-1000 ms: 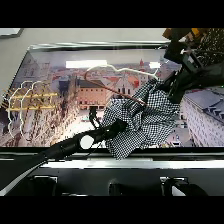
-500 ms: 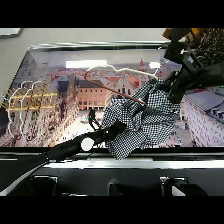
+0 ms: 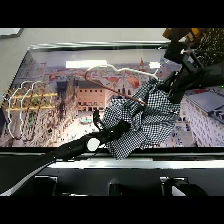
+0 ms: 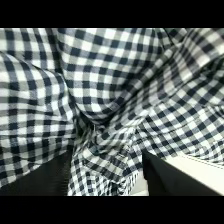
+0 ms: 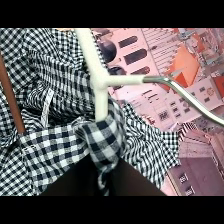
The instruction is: Fold the clothes and pants, and hang the long-sleeved shirts on hangers.
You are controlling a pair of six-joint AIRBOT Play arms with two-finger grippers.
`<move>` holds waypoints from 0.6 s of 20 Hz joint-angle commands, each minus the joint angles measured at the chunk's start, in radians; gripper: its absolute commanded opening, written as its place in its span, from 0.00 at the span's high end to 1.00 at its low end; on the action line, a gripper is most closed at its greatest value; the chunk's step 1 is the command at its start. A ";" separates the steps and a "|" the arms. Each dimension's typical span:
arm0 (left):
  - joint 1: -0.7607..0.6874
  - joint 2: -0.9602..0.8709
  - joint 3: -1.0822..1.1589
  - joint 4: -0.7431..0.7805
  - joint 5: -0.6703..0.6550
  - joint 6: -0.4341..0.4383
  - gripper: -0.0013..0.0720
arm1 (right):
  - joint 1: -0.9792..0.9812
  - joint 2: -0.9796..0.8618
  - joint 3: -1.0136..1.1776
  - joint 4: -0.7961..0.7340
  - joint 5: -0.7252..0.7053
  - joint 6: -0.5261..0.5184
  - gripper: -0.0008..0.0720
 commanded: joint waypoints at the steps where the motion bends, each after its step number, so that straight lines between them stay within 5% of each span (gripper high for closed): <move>1: -0.010 -0.014 0.013 0.000 0.006 -0.004 0.52 | 0.000 0.000 0.000 0.000 0.000 0.002 0.95; 3: -0.010 -0.016 0.013 0.001 0.005 -0.012 0.92 | 0.000 0.000 0.000 0.000 0.000 0.002 0.95; 12: 0.115 0.014 0.013 0.002 -0.023 0.080 0.96 | 0.000 0.001 0.000 0.000 0.009 0.069 0.95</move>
